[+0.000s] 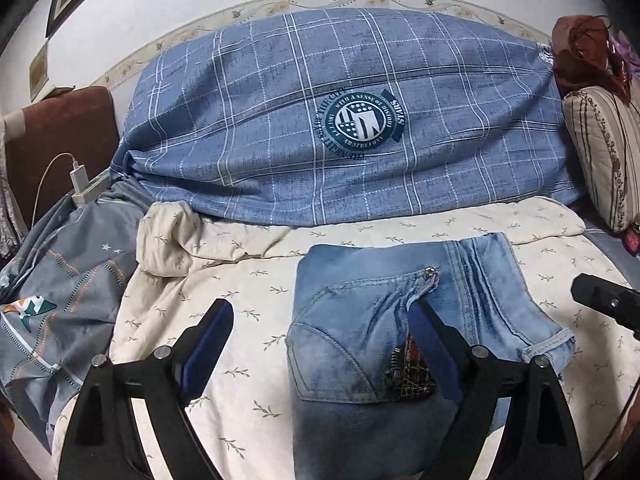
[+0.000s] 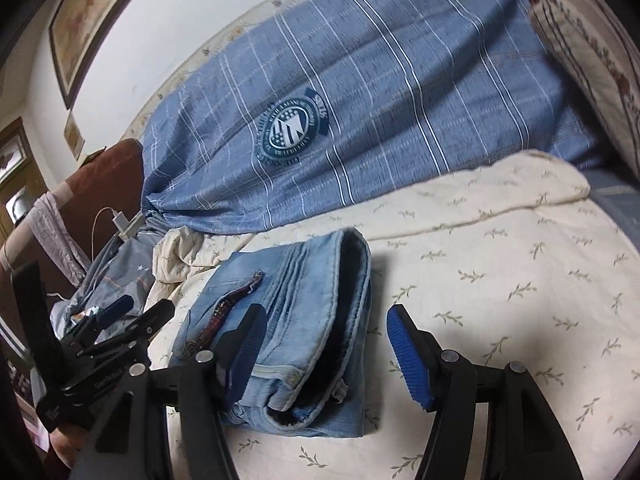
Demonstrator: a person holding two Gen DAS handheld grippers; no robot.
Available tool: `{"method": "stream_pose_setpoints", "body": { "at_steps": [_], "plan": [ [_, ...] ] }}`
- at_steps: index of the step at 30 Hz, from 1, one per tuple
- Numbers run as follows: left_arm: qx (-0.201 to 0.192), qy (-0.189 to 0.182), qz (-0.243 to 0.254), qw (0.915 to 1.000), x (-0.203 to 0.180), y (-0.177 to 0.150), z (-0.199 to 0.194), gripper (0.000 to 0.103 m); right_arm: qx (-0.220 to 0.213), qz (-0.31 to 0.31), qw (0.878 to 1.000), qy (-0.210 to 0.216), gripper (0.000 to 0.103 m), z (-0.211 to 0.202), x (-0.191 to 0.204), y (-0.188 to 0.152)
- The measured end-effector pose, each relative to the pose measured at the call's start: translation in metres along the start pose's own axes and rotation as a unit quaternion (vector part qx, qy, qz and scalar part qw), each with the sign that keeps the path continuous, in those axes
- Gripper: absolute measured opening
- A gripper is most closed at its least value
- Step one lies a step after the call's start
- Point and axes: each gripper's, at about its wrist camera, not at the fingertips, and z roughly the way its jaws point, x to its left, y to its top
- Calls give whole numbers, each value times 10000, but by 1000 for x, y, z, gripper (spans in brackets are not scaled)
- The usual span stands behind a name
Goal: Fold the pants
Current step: 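Open the right gripper and pull both grippers back from the jeans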
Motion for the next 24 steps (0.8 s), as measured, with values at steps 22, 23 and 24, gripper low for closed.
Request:
{"method": "stream_pose_setpoints", "body": {
  "at_steps": [22, 23, 24],
  "plan": [
    [14, 173, -251, 9995, 9, 1, 1, 91, -238, -830, 9960, -220, 66, -6, 29, -10],
    [13, 180, -258, 9995, 10, 1, 1, 91, -260, -867, 9957, -222, 66, -6, 30, -11],
    [11, 188, -264, 9995, 10, 1, 1, 91, -290, -909, 9952, -223, 66, -7, 32, -11]
  ]
}}
